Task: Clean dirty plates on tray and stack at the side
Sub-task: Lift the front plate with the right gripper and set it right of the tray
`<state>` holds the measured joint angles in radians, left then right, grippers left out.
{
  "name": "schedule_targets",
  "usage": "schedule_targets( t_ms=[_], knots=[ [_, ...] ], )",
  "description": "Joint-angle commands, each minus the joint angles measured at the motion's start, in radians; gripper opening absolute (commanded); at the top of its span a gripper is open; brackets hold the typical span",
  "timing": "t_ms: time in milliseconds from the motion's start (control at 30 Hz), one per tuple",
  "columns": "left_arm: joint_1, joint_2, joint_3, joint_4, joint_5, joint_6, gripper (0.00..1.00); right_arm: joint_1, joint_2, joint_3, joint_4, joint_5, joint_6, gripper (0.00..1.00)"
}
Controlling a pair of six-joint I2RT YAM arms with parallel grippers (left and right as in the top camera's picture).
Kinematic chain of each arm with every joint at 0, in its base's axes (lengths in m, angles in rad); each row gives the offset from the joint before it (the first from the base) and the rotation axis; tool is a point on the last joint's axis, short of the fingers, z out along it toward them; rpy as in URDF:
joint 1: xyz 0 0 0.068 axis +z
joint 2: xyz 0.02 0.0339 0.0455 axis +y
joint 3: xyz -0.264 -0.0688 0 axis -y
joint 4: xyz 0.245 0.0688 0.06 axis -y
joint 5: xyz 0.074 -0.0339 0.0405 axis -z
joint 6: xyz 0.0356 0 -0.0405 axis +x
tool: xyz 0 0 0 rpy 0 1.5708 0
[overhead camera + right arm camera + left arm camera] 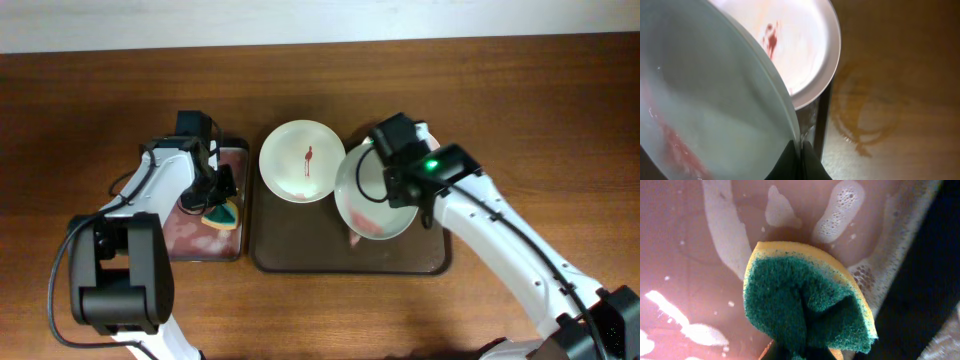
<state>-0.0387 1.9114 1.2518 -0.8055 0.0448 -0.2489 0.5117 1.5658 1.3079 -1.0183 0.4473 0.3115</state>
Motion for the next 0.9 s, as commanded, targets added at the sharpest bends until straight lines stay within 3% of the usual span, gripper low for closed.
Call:
schedule_targets(
  t_ms=[0,267,400,567,700,867],
  knots=[
    [0.005,0.012,-0.007,0.002,-0.008,0.019,0.0,0.08,-0.011,0.029,0.016,0.243,0.016,0.04],
    [0.005,0.012,-0.007,0.005,-0.008,0.019,0.0,0.292,-0.011,0.029,0.029,0.745,0.016,0.04],
    [0.005,0.012,-0.007,0.005,-0.008,0.019,0.0,0.275,-0.011,0.029,0.031,0.608,0.064,0.04],
    [0.005,0.012,-0.007,0.004,-0.008,0.019,0.0,-0.019,-0.02,0.029,0.025,0.257,0.225,0.04],
    [0.005,0.012,-0.007,0.003,-0.008,0.019,0.0,-0.408,-0.026,0.029,0.031,-0.136,0.225,0.04],
    [0.005,0.012,-0.007,0.004,-0.008,0.019,0.0,-0.82,-0.012,0.021,0.027,-0.404,0.225,0.04]
  ],
)
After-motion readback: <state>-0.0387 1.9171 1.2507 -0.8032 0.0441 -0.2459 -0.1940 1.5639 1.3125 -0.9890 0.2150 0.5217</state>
